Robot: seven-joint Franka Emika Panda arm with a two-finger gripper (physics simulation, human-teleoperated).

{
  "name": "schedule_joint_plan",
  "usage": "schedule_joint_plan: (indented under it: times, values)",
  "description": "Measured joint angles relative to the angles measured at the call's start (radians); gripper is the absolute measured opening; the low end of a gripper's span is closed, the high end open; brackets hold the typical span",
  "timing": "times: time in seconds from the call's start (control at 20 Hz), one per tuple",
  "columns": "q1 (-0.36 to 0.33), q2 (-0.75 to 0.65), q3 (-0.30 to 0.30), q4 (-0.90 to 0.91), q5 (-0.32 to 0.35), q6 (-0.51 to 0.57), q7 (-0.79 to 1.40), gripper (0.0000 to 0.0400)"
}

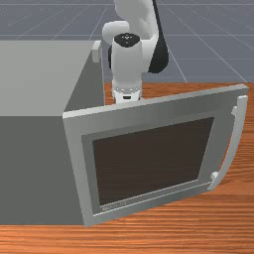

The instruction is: Close the microwave

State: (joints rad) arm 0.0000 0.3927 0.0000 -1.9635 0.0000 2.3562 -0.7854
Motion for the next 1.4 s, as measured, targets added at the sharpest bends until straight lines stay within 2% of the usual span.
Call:
schedule_joint_plan:
  times: [0.05, 0.1, 0.15, 0.25, 0.35, 0.65, 0.8, 0.95, 1.0, 1.15, 1.3, 1.4]
  values:
    - [0.000, 0.000, 0.000, 0.000, 0.000, 0.000, 0.000, 0.0243]
    - [0.000, 0.000, 0.000, 0.000, 0.000, 0.000, 0.000, 0.0148]
    - [0.000, 0.000, 0.000, 0.000, 0.000, 0.000, 0.000, 0.0090]
    - [0.000, 0.000, 0.000, 0.000, 0.000, 0.000, 0.000, 0.0033]
    - [0.000, 0.040, 0.000, 0.069, 0.000, -0.047, 0.000, 0.0012]
    - [0.000, 0.076, 0.000, 0.057, 0.000, 0.011, 0.000, 0.0001]
    - [0.094, 0.093, -0.011, 0.083, -0.059, -0.007, 0.162, 0.0000]
    - [0.111, -0.028, 0.010, 0.154, -0.061, -0.234, 0.155, 0.0000]
    - [0.097, -0.064, 0.023, 0.180, -0.027, -0.273, 0.106, 0.0000]
    - [0.104, -0.109, 0.019, 0.271, -0.039, -0.401, 0.133, 0.0000]
    - [0.105, -0.122, 0.023, 0.306, -0.027, -0.432, 0.149, 0.0000]
    - [0.134, -0.103, 0.035, 0.336, -0.050, -0.446, 0.204, 0.0000]
